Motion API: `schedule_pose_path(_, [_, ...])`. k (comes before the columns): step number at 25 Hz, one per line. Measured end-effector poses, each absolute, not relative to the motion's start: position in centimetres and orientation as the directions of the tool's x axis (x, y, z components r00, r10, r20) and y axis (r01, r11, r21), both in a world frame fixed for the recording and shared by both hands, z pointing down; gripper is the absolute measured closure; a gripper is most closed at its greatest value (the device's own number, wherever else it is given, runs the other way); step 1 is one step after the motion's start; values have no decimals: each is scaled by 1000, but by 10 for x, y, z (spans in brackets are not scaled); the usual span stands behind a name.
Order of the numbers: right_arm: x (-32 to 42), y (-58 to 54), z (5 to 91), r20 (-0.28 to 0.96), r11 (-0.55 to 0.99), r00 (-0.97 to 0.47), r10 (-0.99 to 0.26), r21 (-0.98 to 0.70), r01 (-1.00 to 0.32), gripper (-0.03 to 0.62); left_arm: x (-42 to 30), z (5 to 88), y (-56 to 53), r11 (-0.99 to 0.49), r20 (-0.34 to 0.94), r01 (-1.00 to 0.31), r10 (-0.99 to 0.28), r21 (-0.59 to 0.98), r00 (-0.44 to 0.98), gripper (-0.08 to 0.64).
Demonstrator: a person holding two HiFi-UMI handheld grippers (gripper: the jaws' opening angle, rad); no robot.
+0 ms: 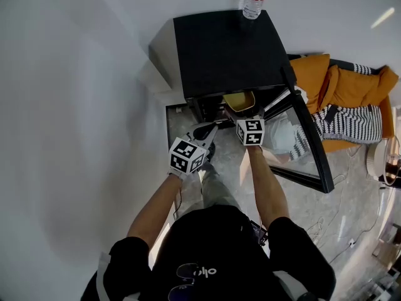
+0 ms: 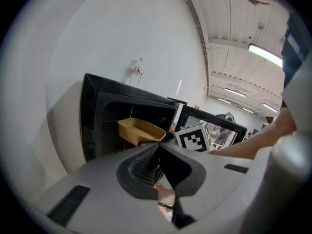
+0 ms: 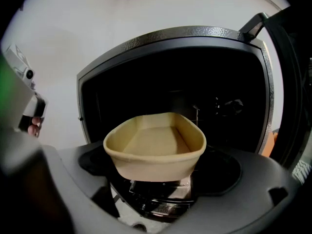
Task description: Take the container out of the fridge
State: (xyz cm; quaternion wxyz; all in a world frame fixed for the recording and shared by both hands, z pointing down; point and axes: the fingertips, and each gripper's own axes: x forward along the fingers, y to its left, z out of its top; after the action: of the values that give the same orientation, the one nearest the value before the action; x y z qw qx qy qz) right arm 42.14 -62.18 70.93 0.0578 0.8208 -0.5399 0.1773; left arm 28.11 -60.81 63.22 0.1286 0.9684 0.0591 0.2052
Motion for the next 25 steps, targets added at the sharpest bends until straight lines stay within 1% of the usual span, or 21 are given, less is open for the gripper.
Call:
schedule_pose_path(11, [402, -578, 694, 359, -401, 339, -870, -115, -909, 71, 275, 616, -583, -968, 379, 62, 153, 242, 913, 560])
schedule_pose_path(17, [380, -538, 681, 362, -390, 327, -873, -117, -913, 71, 265, 598, -554, -974, 358, 76, 150, 213, 922, 560])
schedule_pose_path(25, [336, -481, 646, 353, -368, 311, -882, -106, -924, 71, 235, 578, -512, -978, 331, 69, 132, 196, 934, 560])
